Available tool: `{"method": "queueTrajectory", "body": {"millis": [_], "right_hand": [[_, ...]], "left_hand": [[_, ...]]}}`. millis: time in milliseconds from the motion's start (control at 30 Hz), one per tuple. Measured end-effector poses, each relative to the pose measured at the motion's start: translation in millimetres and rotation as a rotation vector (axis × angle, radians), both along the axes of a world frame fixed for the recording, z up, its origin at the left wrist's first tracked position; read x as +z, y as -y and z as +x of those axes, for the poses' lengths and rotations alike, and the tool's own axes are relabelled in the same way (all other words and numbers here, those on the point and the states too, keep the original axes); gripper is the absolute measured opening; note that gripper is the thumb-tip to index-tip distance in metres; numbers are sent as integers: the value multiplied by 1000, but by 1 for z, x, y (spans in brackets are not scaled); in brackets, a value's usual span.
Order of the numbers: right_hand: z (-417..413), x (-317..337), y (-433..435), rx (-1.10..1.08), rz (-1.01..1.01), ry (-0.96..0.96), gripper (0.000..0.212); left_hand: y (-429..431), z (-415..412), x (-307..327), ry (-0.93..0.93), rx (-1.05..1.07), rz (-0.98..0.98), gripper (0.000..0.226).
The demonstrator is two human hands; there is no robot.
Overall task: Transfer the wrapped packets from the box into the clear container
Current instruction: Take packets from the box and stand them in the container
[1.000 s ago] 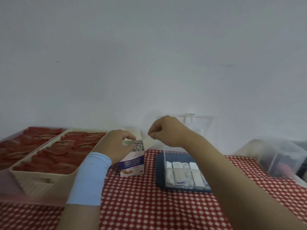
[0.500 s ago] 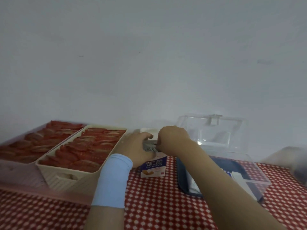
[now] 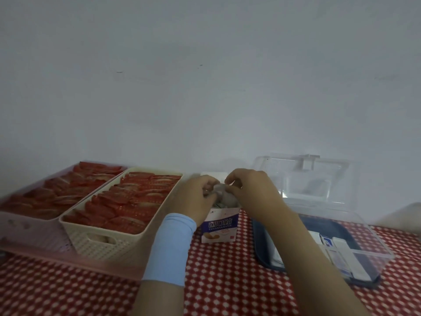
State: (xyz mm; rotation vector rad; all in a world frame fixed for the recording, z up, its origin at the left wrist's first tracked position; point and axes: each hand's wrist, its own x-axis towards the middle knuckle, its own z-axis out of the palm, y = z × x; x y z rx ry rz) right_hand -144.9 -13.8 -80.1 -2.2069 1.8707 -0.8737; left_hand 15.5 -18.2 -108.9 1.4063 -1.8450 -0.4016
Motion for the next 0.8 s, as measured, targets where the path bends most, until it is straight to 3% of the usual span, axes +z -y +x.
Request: {"method": "queueTrajectory", "body": {"millis": [100,267,500,600,667,733,800], "right_hand": [[-6,-1,-1,41,42,51,28],[-17,6,-2,25,-73,83,23],[-32,19,-8,69,-217,366,18],[-36,23,-12,120,-210,411,19],[-35,25,-15,175,-179,446,18],[-29,27,-18,254,-145,516,17],[-22,27,-21,329,-127,561,19]], "left_hand": [[0,-1,-1,14,7,-13,8],[0,-4,0,78,18,-8,10],[6,-2,2,138,28,38,8],[3,1,12,-35,20,5,23],[-5,4,28,-243,10,-8,19],[-15,5,42,-418,-78,65,13],[-23,3,48,-458,-207,201,18]]}}
